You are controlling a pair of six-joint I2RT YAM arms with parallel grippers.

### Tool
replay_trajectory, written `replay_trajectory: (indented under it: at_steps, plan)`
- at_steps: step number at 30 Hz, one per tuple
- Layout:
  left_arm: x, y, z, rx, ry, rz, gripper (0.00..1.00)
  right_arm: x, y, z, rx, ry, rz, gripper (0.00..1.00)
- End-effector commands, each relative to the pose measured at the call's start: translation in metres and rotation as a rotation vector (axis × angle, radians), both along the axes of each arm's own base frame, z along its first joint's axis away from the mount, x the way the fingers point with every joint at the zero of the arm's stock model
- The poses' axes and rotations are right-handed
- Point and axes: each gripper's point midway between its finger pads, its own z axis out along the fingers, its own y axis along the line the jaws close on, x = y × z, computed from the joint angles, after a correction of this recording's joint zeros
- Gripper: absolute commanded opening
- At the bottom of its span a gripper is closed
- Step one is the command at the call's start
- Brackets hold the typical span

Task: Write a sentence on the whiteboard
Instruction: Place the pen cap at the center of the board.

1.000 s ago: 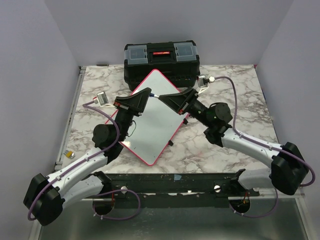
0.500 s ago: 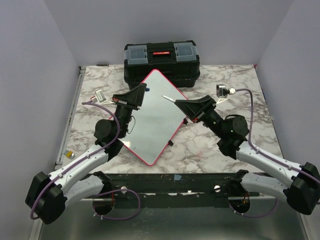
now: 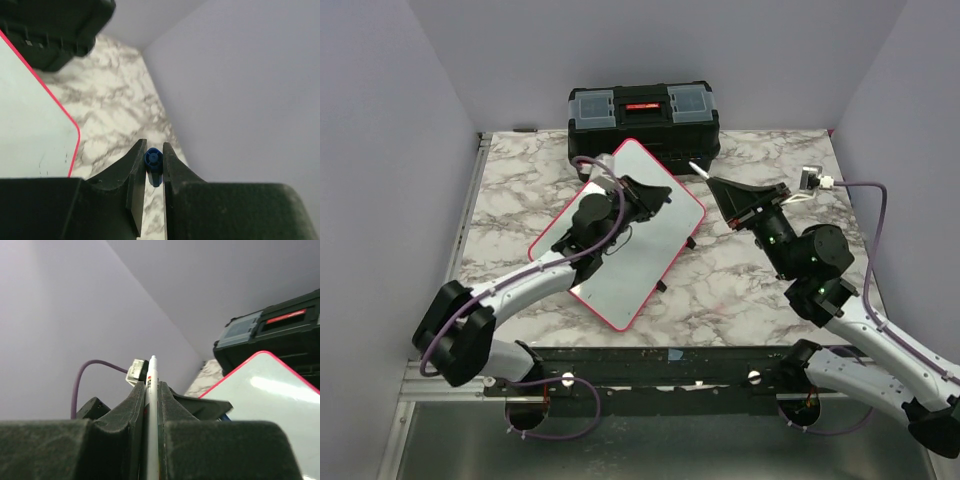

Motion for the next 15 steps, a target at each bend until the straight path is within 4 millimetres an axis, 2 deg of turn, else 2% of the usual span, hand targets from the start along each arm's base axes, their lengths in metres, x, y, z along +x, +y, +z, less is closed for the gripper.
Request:
replay_trajectory:
  at_steps: [1, 4, 8, 12, 15]
  plan:
    - [-0.021, -0.064, -0.053, 0.258, 0.052, -0.234, 0.0, 0.013, -0.022, -0.008, -0.117, 0.026, -0.154, 0.01]
    - [-0.026, -0.091, -0.083, 0.395, 0.059, -0.289, 0.0, 0.014, -0.035, -0.007, -0.114, 0.036, -0.208, 0.01]
    - [-0.034, -0.12, -0.111, 0.534, 0.028, -0.337, 0.0, 0.012, -0.048, -0.008, -0.113, 0.044, -0.255, 0.01]
    - [-0.04, -0.148, -0.146, 0.674, 0.025, -0.405, 0.0, 0.013, -0.05, -0.014, -0.138, 0.067, -0.266, 0.01]
    - [-0.04, -0.158, -0.179, 0.786, 0.025, -0.408, 0.0, 0.013, -0.05, -0.017, -0.151, 0.077, -0.267, 0.01]
